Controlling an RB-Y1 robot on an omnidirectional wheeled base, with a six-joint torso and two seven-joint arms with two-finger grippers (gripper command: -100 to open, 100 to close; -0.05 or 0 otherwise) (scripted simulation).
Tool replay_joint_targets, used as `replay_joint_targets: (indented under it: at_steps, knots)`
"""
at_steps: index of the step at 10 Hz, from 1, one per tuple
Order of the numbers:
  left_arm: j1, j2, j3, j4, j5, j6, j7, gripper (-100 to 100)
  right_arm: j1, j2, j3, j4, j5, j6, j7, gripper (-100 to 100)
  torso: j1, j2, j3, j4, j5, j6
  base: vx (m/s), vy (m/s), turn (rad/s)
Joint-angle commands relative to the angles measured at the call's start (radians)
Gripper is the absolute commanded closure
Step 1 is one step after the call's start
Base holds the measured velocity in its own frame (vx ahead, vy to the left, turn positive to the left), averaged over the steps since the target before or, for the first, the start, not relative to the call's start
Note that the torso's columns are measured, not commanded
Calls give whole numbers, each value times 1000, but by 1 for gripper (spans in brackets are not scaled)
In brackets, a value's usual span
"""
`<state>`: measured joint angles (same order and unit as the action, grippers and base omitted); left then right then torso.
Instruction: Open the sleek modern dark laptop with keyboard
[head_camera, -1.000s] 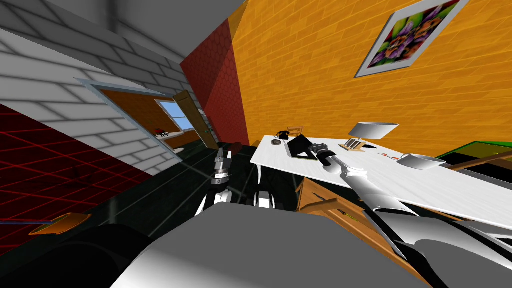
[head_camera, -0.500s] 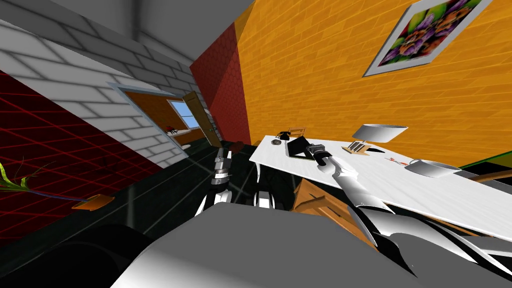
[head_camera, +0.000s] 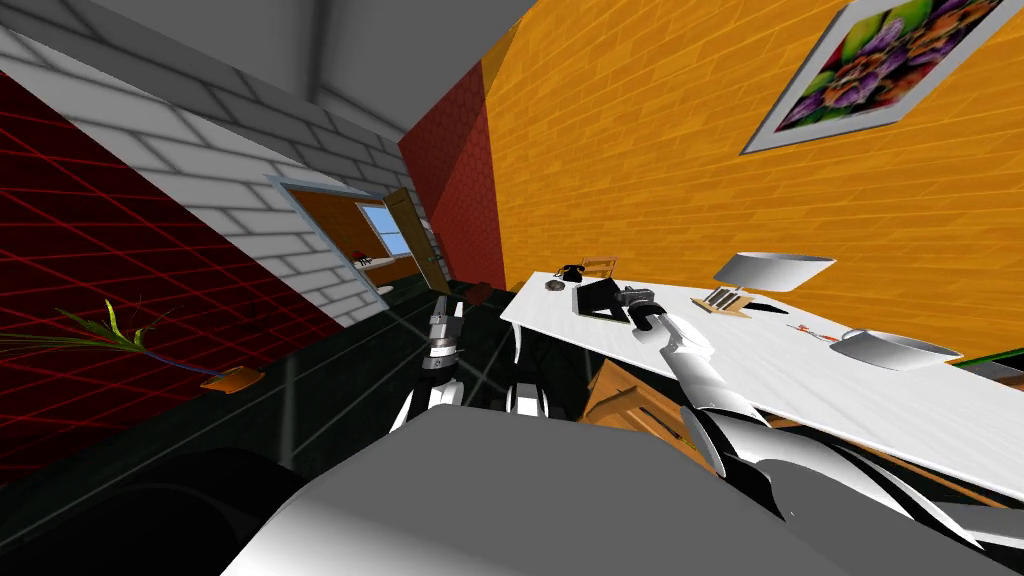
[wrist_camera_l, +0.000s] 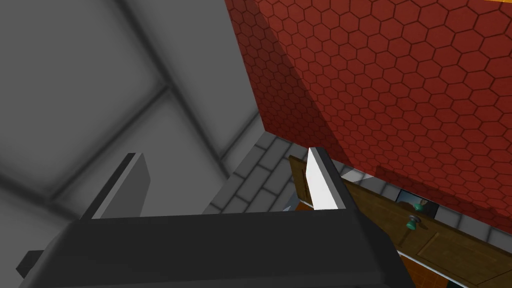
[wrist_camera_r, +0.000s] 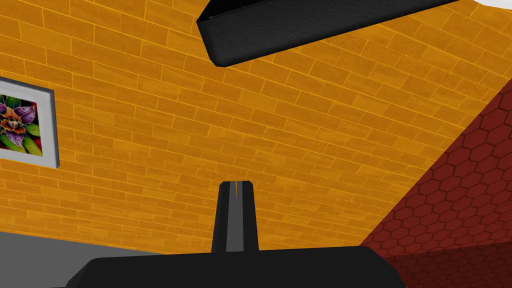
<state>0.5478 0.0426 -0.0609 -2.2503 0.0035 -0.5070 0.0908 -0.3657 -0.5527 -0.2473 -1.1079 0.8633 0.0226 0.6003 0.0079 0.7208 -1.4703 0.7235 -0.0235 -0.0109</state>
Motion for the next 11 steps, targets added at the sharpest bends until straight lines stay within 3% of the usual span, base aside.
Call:
replay_joint_targets:
  at_steps: [1, 3, 8, 9, 10, 11]
  knots:
    - [0, 0, 0, 0, 0, 0, 0, 0, -56, -51, 45, 47, -28, 42, -14, -100, -5, 6, -5, 6, 12, 5, -107, -28, 135]
    - [0, 0, 0, 0, 0, 0, 0, 0, -93, -84, 75, 79, -47, 70, -23, -100, -8, 17, -5, 14, 23, 11, -88, -23, 83]
    - [0, 0, 0, 0, 0, 0, 0, 0, -186, -169, 151, 158, -95, 140, -46, -100, -8, 18, -5, 15, 24, 11, -87, -17, 95]
    - [0, 0, 0, 0, 0, 0, 0, 0, -178, -159, 139, 155, -87, 126, -43, -100, -8, 16, -6, 14, 24, 11, -32, -5, 16]
    - [0, 0, 0, 0, 0, 0, 0, 0, -180, -161, 141, 157, -88, 129, -44, 0, -8, 14, -7, 14, 23, 11, -9, -1, -4]
    - [0, 0, 0, 0, 0, 0, 0, 0, -180, -161, 141, 157, -88, 128, -44, 0, -8, 14, -8, 13, 23, 11, 0, 0, 0]
